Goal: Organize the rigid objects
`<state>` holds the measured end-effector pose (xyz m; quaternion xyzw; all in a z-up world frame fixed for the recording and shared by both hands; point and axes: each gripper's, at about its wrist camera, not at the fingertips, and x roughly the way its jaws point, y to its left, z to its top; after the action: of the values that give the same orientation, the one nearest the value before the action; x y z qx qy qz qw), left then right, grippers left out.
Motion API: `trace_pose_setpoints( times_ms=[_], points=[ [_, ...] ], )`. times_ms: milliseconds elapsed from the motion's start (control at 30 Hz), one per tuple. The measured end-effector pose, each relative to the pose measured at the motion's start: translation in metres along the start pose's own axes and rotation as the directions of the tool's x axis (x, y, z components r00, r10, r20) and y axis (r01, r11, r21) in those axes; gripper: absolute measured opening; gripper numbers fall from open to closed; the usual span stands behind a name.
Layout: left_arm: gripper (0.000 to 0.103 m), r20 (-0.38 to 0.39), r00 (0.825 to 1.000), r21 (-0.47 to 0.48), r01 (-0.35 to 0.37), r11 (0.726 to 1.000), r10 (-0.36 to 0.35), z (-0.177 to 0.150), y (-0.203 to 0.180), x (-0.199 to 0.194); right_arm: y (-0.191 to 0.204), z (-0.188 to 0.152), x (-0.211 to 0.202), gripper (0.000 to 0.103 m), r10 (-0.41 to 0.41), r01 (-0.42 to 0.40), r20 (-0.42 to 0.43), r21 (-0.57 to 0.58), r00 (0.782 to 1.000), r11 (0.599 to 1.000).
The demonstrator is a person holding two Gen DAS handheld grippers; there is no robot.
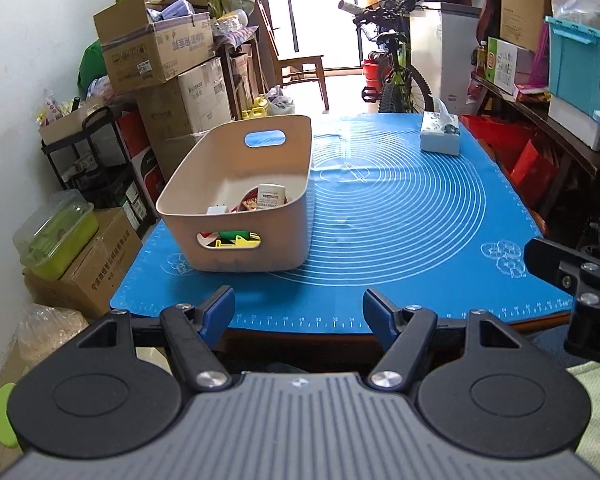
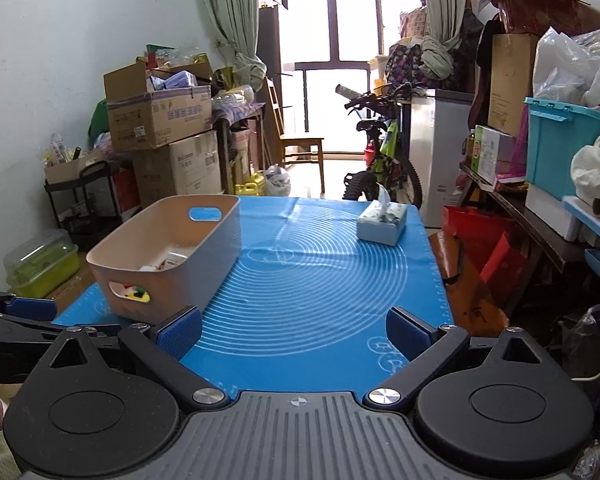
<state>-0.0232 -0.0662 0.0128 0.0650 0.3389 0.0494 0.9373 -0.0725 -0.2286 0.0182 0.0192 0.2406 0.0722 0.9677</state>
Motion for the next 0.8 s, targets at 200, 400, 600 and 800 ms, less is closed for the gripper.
trace_pose_setpoints(
  times_ms=[200,400,600,800],
  points=[
    [0.072,0.007,1.000,-0.005,0.021,1.000,-0.021,-0.011,-0.001,0.004,-0.003,-0.019,0.002,0.098,-0.006,0.007,-0.012,0.006,1.000,1.000],
    [0.072,0.022,0.999,0.005,0.045,0.999,-0.045,-0.020,-0.007,0.005,-0.002,-0.027,0.006,0.098,-0.010,0.010,-0.013,-0.004,1.000,1.000],
    [0.074,0.005,0.998,-0.006,0.064,0.998,-0.064,-0.022,-0.005,0.008,-0.001,-0.030,0.008,0.098,-0.011,0.011,-0.017,-0.016,1.000,1.000],
    [0.074,0.002,0.997,-0.006,0.073,0.997,-0.073,-0.022,-0.004,0.009,0.001,-0.031,0.009,0.098,-0.011,0.011,-0.017,-0.017,1.000,1.000]
  ],
)
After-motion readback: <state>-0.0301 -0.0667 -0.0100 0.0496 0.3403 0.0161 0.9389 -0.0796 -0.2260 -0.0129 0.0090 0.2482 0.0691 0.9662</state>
